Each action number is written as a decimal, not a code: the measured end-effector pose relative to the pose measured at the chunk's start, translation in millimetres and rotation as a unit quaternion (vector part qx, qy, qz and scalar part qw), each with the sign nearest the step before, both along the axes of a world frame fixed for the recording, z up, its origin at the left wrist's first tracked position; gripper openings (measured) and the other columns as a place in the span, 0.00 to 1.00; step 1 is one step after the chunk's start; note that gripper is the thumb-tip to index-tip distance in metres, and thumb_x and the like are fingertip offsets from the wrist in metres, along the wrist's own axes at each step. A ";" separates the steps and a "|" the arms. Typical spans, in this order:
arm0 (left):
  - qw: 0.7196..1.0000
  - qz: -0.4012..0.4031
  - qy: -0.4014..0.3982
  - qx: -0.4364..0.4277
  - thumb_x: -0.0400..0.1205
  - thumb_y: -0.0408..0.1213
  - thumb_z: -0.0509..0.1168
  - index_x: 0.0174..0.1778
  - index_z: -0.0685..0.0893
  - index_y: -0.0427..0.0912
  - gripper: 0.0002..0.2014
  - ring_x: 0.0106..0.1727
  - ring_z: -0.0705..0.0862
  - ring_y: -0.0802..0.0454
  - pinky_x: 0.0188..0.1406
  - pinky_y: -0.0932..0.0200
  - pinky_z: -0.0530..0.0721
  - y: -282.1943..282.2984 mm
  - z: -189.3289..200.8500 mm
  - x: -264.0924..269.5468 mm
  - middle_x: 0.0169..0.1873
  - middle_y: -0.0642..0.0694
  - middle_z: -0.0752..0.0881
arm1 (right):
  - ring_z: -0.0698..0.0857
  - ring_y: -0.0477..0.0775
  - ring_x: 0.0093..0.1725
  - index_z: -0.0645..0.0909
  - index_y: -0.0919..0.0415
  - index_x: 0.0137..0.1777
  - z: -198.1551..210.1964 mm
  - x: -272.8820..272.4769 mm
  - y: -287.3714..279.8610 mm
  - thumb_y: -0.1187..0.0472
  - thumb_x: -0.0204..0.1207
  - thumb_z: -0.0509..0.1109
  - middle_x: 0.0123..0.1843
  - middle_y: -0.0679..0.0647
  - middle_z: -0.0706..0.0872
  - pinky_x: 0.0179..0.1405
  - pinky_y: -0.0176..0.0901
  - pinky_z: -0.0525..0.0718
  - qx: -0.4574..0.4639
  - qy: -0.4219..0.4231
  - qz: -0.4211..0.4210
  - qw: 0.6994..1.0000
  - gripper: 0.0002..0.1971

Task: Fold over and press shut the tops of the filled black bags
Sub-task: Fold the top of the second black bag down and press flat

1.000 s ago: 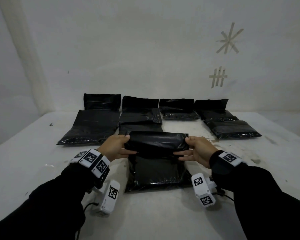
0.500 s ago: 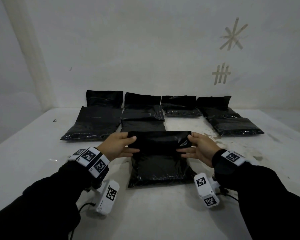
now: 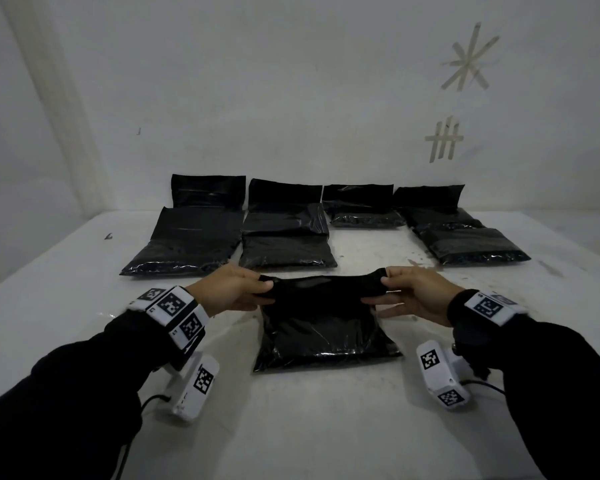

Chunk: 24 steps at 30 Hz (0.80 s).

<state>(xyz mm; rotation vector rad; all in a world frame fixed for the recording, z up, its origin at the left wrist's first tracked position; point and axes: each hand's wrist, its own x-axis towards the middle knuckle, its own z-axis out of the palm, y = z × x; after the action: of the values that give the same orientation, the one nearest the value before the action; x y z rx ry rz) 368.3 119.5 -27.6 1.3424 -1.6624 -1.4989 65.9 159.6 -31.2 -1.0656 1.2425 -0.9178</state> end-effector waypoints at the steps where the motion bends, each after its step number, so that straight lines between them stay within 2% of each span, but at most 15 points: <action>1: 1.000 -0.011 -0.016 -0.008 0.81 0.31 0.65 0.43 0.90 0.41 0.07 0.45 0.87 0.53 0.49 0.62 0.80 -0.1 -0.1 0.9 0.43 0.44 0.89 | 0.91 0.52 0.48 0.80 0.65 0.48 -0.2 -1.6 0.9 0.71 0.84 0.54 0.51 0.64 0.87 0.54 0.53 0.81 0.001 0.009 0.007 1.000 0.12; 3: 0.998 -0.042 -0.048 -0.029 0.79 0.29 0.67 0.40 0.91 0.41 0.08 0.44 0.83 0.51 0.46 0.65 0.80 -0.1 0.8 2.1 0.40 0.42 0.88 | 0.91 0.50 0.47 0.79 0.66 0.45 0.0 -3.3 2.4 0.71 0.83 0.55 0.49 0.64 0.88 0.54 0.51 0.81 0.003 0.031 0.021 0.999 0.11; 6: 0.990 -0.085 -0.092 -0.063 0.78 0.26 0.68 0.38 0.91 0.46 0.11 0.39 0.85 0.60 0.44 0.73 0.83 1.4 3.2 4.1 0.32 0.55 0.90 | 0.91 0.49 0.48 0.78 0.65 0.40 -0.2 -5.0 4.4 0.73 0.82 0.56 0.49 0.60 0.91 0.58 0.50 0.81 0.002 0.061 0.037 0.997 0.12; 8: 0.984 -0.111 -0.110 -0.081 0.76 0.25 0.70 0.36 0.92 0.51 0.14 0.44 0.87 0.59 0.52 0.70 0.83 1.0 3.7 7.0 0.37 0.53 0.92 | 0.89 0.51 0.52 0.74 0.63 0.34 -1.3 -6.2 5.2 0.74 0.81 0.57 0.53 0.61 0.90 0.59 0.49 0.81 -0.002 0.073 0.052 0.996 0.15; 10: 0.978 -0.142 -0.122 -0.091 0.75 0.24 0.71 0.38 0.92 0.54 0.16 0.51 0.88 0.57 0.58 0.67 0.82 0.9 2.9 9.5 0.43 0.50 0.92 | 0.88 0.49 0.56 0.71 0.61 0.31 -1.5 -7.0 6.7 0.76 0.80 0.58 0.56 0.59 0.90 0.57 0.45 0.81 -0.006 0.088 0.069 0.994 0.16; 12: 0.978 -0.156 -0.110 -0.089 0.74 0.21 0.71 0.43 0.92 0.49 0.16 0.51 0.88 0.61 0.56 0.71 0.82 1.1 0.5 9.6 0.43 0.54 0.91 | 0.87 0.45 0.58 0.76 0.65 0.34 -1.9 -8.4 7.8 0.77 0.78 0.61 0.56 0.55 0.90 0.55 0.40 0.82 -0.017 0.134 0.095 0.986 0.13; 14: 0.980 -0.154 -0.095 -0.088 0.73 0.18 0.71 0.45 0.90 0.44 0.15 0.51 0.88 0.63 0.53 0.72 0.83 1.8 -1.3 8.1 0.41 0.58 0.91 | 0.87 0.41 0.57 0.81 0.67 0.38 -2.2 -9.1 9.0 0.81 0.73 0.66 0.56 0.56 0.89 0.55 0.34 0.84 -0.041 0.174 0.121 0.976 0.10; 17: 0.981 -0.155 -0.083 -0.087 0.71 0.18 0.72 0.38 0.87 0.41 0.11 0.56 0.86 0.59 0.54 0.66 0.85 1.3 -4.7 6.7 0.42 0.51 0.91 | 0.87 0.38 0.55 0.82 0.67 0.37 -4.2 -9.5 10.2 0.83 0.69 0.69 0.57 0.62 0.87 0.53 0.31 0.84 -0.071 0.199 0.137 0.968 0.11; 19: 0.980 -0.160 -0.085 -0.083 0.71 0.18 0.72 0.34 0.85 0.39 0.10 0.57 0.85 0.63 0.52 0.68 0.85 2.1 -4.4 6.5 0.42 0.49 0.91 | 0.86 0.36 0.56 0.83 0.66 0.36 -4.5 -9.4 10.3 0.82 0.68 0.71 0.57 0.62 0.87 0.53 0.31 0.83 -0.083 0.222 0.149 0.960 0.11; 22: 0.973 -0.175 -0.110 -0.101 0.69 0.20 0.74 0.28 0.88 0.45 0.14 0.56 0.84 0.69 0.55 0.70 0.82 4.2 -2.9 6.4 0.46 0.46 0.90 | 0.85 0.34 0.57 0.84 0.64 0.36 -2.9 -9.9 10.2 0.80 0.67 0.74 0.55 0.59 0.88 0.52 0.30 0.83 -0.087 0.256 0.168 0.948 0.10; 24: 0.964 -0.186 -0.145 -0.122 0.69 0.23 0.76 0.28 0.89 0.49 0.14 0.56 0.83 0.73 0.59 0.71 0.80 6.8 -1.8 6.9 0.50 0.45 0.90 | 0.83 0.31 0.58 0.85 0.63 0.36 -0.8 -8.5 10.5 0.79 0.67 0.75 0.54 0.58 0.89 0.51 0.28 0.82 -0.088 0.282 0.178 0.939 0.10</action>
<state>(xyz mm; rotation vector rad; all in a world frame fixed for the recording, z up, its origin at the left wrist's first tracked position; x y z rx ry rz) 375.1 126.3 -29.4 1.2036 -2.3082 -1.2721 57.4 170.1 -32.0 -1.7149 1.3744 -0.4557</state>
